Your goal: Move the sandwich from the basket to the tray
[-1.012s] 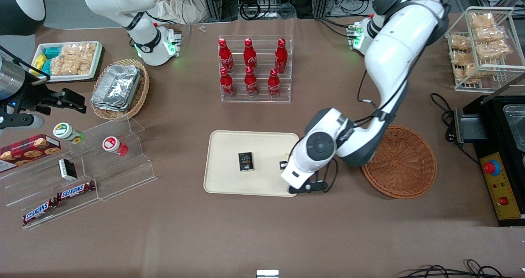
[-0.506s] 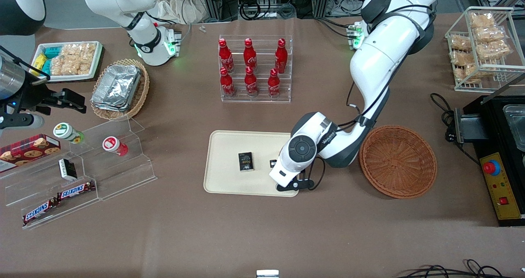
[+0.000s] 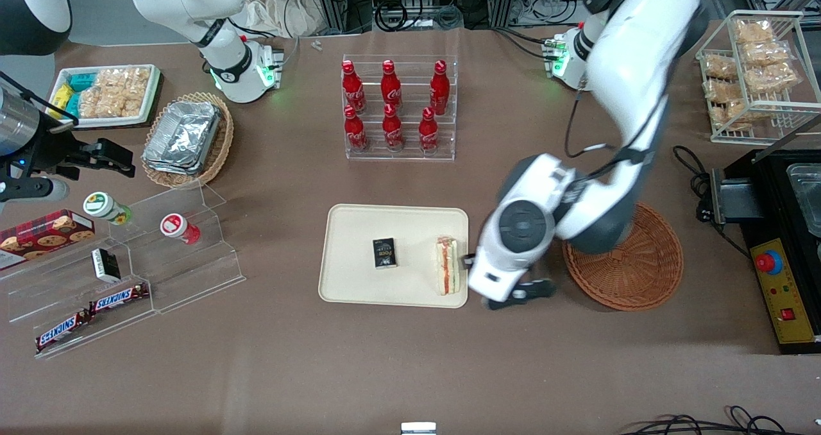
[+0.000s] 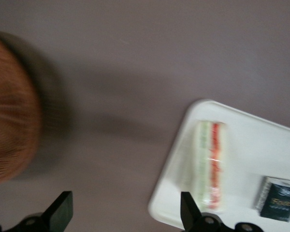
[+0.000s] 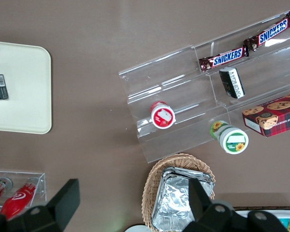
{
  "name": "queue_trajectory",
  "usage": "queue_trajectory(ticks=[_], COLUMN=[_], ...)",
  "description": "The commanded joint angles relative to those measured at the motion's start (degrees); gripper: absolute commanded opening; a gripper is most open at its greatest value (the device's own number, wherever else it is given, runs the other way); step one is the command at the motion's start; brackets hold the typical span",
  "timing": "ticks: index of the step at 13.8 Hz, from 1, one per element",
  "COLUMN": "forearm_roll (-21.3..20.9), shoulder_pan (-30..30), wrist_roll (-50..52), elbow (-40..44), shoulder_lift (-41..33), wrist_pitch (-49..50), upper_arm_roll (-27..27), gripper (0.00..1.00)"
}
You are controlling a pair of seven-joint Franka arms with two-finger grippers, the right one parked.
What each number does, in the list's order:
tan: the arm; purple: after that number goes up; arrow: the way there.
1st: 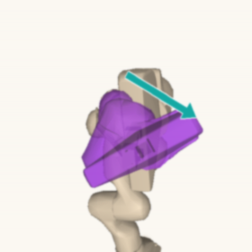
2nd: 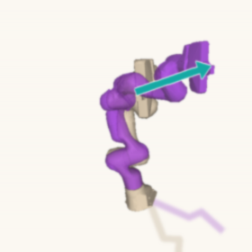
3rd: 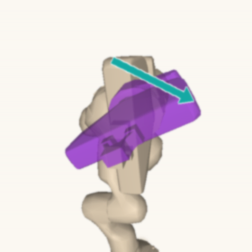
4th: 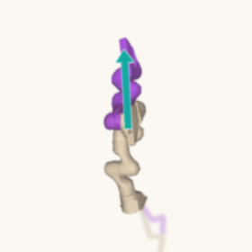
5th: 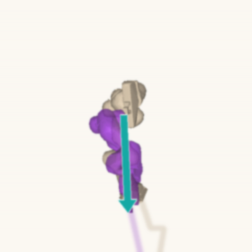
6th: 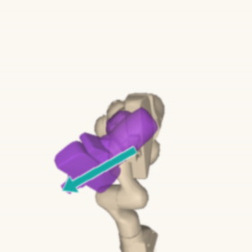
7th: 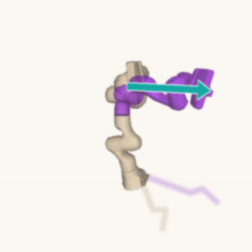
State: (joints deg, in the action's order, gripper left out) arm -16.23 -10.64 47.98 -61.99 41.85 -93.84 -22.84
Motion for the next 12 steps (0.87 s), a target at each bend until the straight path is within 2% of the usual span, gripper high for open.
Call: queue_trajectory(ticks=[1, 4, 6, 8, 12], forearm_roll=[1.5, 3.0, 5.9, 8.6, 8.8], shoulder_pan=[7.3, 12.7, 16.8, 18.2, 20.0], wrist_roll=[-5.6, -10.7, -15.0, -19.8, -21.1], elbow=[-7.3, -18.7, -23.8, -25.1, -25.5], shoulder_lift=[-8.5, -17.5, -22.0, -25.5, -26.2], wrist_pitch=[0.4, -4.1, -7.4, -6.0, -5.8], upper_arm_roll=[-0.7, -0.8, -0.8, -0.6, -0.5], gripper=[1.0, 1.0, 1.0, 1.0, 1.0])
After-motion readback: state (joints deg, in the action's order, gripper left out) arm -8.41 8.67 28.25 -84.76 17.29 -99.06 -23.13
